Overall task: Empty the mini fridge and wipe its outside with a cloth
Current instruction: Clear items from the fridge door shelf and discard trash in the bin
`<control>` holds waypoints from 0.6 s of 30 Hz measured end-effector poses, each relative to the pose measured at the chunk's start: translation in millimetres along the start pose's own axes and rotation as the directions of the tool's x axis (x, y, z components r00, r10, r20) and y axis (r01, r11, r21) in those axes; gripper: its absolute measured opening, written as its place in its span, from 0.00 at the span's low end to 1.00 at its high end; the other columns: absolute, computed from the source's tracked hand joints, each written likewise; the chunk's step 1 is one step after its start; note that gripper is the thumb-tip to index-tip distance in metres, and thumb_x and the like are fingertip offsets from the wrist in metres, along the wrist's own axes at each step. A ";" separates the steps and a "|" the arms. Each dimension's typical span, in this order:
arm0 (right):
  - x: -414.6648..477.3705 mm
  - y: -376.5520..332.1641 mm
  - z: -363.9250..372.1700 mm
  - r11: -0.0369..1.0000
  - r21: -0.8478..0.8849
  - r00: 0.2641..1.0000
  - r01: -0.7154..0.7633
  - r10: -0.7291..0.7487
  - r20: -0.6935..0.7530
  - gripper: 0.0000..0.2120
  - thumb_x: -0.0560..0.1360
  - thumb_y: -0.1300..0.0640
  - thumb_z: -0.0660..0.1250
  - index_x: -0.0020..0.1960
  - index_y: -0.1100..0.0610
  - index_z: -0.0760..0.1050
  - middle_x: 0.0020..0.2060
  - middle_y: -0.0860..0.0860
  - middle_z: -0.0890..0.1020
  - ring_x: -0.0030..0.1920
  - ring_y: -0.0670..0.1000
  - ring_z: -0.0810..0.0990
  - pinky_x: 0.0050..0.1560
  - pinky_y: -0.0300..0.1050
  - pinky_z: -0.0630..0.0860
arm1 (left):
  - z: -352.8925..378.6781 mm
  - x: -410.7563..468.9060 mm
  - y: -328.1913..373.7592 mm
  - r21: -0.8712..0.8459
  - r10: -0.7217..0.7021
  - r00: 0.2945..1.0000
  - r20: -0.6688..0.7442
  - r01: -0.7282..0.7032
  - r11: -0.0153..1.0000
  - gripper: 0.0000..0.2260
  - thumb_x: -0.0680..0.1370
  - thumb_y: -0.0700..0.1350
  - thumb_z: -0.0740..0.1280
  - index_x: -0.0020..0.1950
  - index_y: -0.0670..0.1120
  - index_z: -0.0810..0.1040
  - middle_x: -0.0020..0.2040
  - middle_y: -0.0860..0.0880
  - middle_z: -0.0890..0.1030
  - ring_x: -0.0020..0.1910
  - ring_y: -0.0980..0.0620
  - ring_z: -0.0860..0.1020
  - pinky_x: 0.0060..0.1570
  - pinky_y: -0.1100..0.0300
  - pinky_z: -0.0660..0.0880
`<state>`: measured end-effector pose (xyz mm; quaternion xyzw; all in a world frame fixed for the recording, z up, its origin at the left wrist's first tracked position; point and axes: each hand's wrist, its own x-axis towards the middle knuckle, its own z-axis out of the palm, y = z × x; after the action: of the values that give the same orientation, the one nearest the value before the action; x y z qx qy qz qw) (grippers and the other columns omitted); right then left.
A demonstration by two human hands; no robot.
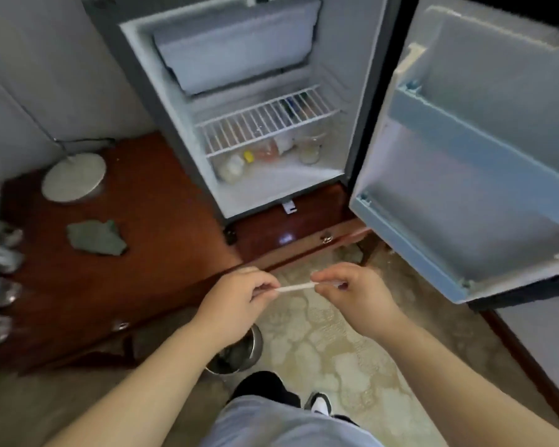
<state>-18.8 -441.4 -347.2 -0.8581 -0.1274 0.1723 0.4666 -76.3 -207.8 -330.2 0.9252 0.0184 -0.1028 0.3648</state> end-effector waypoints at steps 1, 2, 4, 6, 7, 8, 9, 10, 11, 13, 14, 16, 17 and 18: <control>3.4 -8.1 15.2 1.000 -0.011 0.999 0.019 -0.018 0.044 0.07 0.75 0.56 0.75 0.52 0.46 0.86 0.47 0.38 0.82 0.48 0.34 0.79 0.48 0.25 0.70 | -7.4 -14.2 -11.5 -0.002 -0.044 0.999 -0.023 0.044 0.999 0.06 0.79 0.48 0.70 0.52 0.59 0.83 0.47 0.61 0.80 0.50 0.62 0.77 0.54 0.59 0.76; 7.3 -16.4 30.4 0.999 -0.024 0.996 0.040 -0.037 0.083 0.07 0.75 0.56 0.75 0.52 0.47 0.86 0.47 0.39 0.83 0.48 0.34 0.79 0.48 0.25 0.70 | -14.9 -27.9 -23.2 -0.015 -0.084 0.995 -0.046 0.083 0.996 0.06 0.79 0.48 0.70 0.51 0.59 0.83 0.47 0.61 0.80 0.49 0.61 0.77 0.54 0.57 0.77; 15.1 -32.6 60.8 0.996 -0.042 0.987 0.084 -0.078 0.140 0.07 0.75 0.57 0.75 0.52 0.49 0.86 0.47 0.39 0.83 0.47 0.33 0.79 0.47 0.23 0.70 | -27.4 -53.5 -47.6 -0.043 -0.155 0.983 -0.094 0.152 0.987 0.06 0.79 0.48 0.70 0.50 0.60 0.83 0.47 0.61 0.79 0.49 0.61 0.78 0.54 0.55 0.77; 21.7 -48.4 91.9 0.992 -0.054 0.973 0.111 -0.097 0.207 0.07 0.74 0.58 0.75 0.51 0.49 0.86 0.45 0.37 0.82 0.48 0.31 0.79 0.47 0.22 0.70 | -36.1 -77.3 -74.4 -0.066 -0.224 0.968 -0.118 0.217 0.974 0.07 0.79 0.48 0.69 0.50 0.61 0.82 0.47 0.61 0.79 0.48 0.61 0.78 0.54 0.56 0.77; 24.7 -55.4 107.5 0.992 -0.062 0.965 0.113 -0.094 0.246 0.07 0.74 0.58 0.75 0.52 0.50 0.86 0.45 0.36 0.81 0.48 0.31 0.79 0.47 0.22 0.70 | -40.0 -88.1 -87.9 -0.081 -0.254 0.959 -0.128 0.245 0.966 0.07 0.79 0.47 0.69 0.50 0.60 0.83 0.47 0.61 0.80 0.48 0.62 0.78 0.54 0.56 0.77; 27.4 -62.1 122.9 0.991 -0.073 0.957 0.112 -0.087 0.277 0.07 0.75 0.58 0.75 0.52 0.50 0.86 0.45 0.36 0.81 0.47 0.30 0.79 0.47 0.22 0.70 | -43.6 -97.8 -102.7 -0.094 -0.282 0.949 -0.140 0.271 0.958 0.07 0.79 0.46 0.69 0.50 0.59 0.83 0.47 0.61 0.80 0.48 0.62 0.78 0.53 0.57 0.77; 30.5 -68.0 138.8 0.990 -0.090 0.952 0.104 -0.073 0.296 0.07 0.75 0.57 0.75 0.52 0.50 0.86 0.45 0.37 0.82 0.46 0.31 0.79 0.47 0.21 0.70 | -47.0 -106.8 -119.0 -0.102 -0.311 0.938 -0.151 0.298 0.949 0.07 0.79 0.46 0.70 0.51 0.59 0.83 0.47 0.61 0.80 0.47 0.62 0.78 0.52 0.58 0.77; 33.7 -72.4 153.8 0.990 -0.105 0.951 0.089 -0.053 0.304 0.07 0.75 0.56 0.75 0.52 0.50 0.86 0.46 0.38 0.83 0.45 0.32 0.79 0.47 0.21 0.70 | -50.2 -114.8 -135.2 -0.105 -0.343 0.926 -0.157 0.330 0.938 0.07 0.79 0.46 0.69 0.51 0.59 0.83 0.47 0.61 0.80 0.47 0.63 0.78 0.52 0.58 0.77; 36.6 -75.5 168.7 0.991 -0.122 0.952 0.063 -0.022 0.306 0.07 0.75 0.56 0.75 0.52 0.50 0.86 0.47 0.40 0.84 0.44 0.32 0.79 0.47 0.21 0.70 | -53.0 -122.0 -152.0 -0.104 -0.376 0.912 -0.162 0.363 0.926 0.07 0.79 0.46 0.69 0.51 0.59 0.83 0.47 0.61 0.80 0.47 0.62 0.78 0.51 0.58 0.77; 38.8 -80.9 195.5 0.989 -0.150 0.949 -0.009 0.055 0.309 0.06 0.76 0.56 0.74 0.52 0.50 0.86 0.45 0.39 0.84 0.40 0.32 0.79 0.44 0.23 0.71 | -56.6 -133.7 -184.5 -0.114 -0.440 0.883 -0.161 0.427 0.897 0.06 0.79 0.48 0.69 0.52 0.58 0.83 0.48 0.61 0.80 0.48 0.60 0.80 0.52 0.58 0.77; 38.6 -82.9 207.2 0.987 -0.157 0.949 -0.043 0.090 0.303 0.06 0.76 0.56 0.74 0.52 0.50 0.86 0.43 0.39 0.84 0.39 0.32 0.79 0.45 0.26 0.74 | -57.4 -137.5 -198.8 -0.125 -0.461 0.875 -0.146 0.446 0.886 0.06 0.79 0.48 0.69 0.54 0.57 0.84 0.50 0.60 0.81 0.49 0.59 0.80 0.53 0.59 0.77; 38.3 -85.1 228.9 0.979 -0.186 0.951 -0.079 0.130 0.279 0.06 0.76 0.57 0.74 0.52 0.50 0.86 0.43 0.39 0.83 0.42 0.35 0.80 0.51 0.36 0.78 | -57.3 -141.0 -225.1 -0.135 -0.462 0.881 -0.098 0.448 0.884 0.07 0.80 0.47 0.69 0.56 0.56 0.84 0.52 0.58 0.82 0.51 0.57 0.81 0.53 0.61 0.76; 37.6 -85.5 238.5 0.975 -0.202 0.951 -0.090 0.145 0.275 0.06 0.76 0.57 0.74 0.52 0.51 0.86 0.44 0.40 0.84 0.44 0.38 0.81 0.52 0.38 0.78 | -57.2 -140.9 -235.6 -0.128 -0.451 0.889 -0.076 0.440 0.889 0.08 0.80 0.47 0.69 0.57 0.55 0.84 0.53 0.57 0.82 0.51 0.57 0.81 0.53 0.61 0.75; 36.0 -85.4 247.0 0.972 -0.209 0.949 -0.105 0.161 0.270 0.06 0.76 0.57 0.74 0.52 0.51 0.86 0.44 0.41 0.84 0.46 0.40 0.81 0.52 0.37 0.77 | -57.0 -140.5 -244.8 -0.114 -0.443 0.895 -0.051 0.435 0.893 0.08 0.80 0.47 0.69 0.57 0.56 0.84 0.53 0.57 0.82 0.51 0.57 0.81 0.52 0.61 0.75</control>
<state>-93.4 -195.4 -406.2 -0.8719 -0.1508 0.3122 0.3458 -230.3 16.1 -425.3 0.8811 0.2457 -0.1463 0.3767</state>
